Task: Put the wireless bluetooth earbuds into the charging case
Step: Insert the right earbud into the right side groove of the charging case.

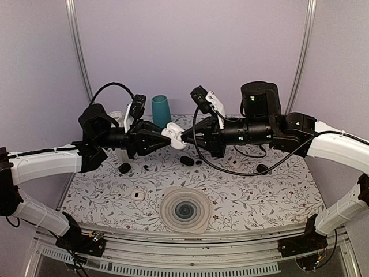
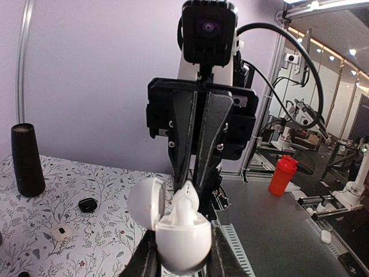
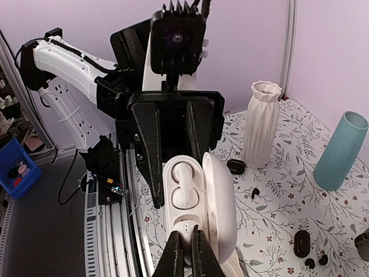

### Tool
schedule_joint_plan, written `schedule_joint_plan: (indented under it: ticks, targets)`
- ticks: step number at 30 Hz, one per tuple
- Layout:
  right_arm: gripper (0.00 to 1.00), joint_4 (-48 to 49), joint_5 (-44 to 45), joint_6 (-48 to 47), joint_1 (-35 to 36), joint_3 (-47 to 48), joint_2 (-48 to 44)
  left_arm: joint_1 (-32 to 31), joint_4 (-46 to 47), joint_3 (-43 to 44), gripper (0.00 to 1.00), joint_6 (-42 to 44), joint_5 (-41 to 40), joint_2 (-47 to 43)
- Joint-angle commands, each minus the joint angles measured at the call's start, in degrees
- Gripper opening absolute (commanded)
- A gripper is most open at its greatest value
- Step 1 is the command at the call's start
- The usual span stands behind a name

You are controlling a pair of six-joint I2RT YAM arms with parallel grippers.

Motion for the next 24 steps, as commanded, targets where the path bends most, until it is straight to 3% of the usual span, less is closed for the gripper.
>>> schedule_joint_plan:
  ticks: [1,11,24]
  targets:
    - [0.04,-0.08,1.84,-1.24,0.99,1.92,0.96,-1.15,-0.02,1.58,0.00,0.64,0.37,0.42]
    - [0.05,-2.07,3.57,-1.96,1.56,2.69,2.24,-1.61,0.47,1.56,0.00,0.51,-2.19,-0.74]
    - [0.18,-2.22,4.42,-1.71,1.65,3.10,1.31,-1.60,1.10,-0.15,0.00,0.42,-5.45,-3.08]
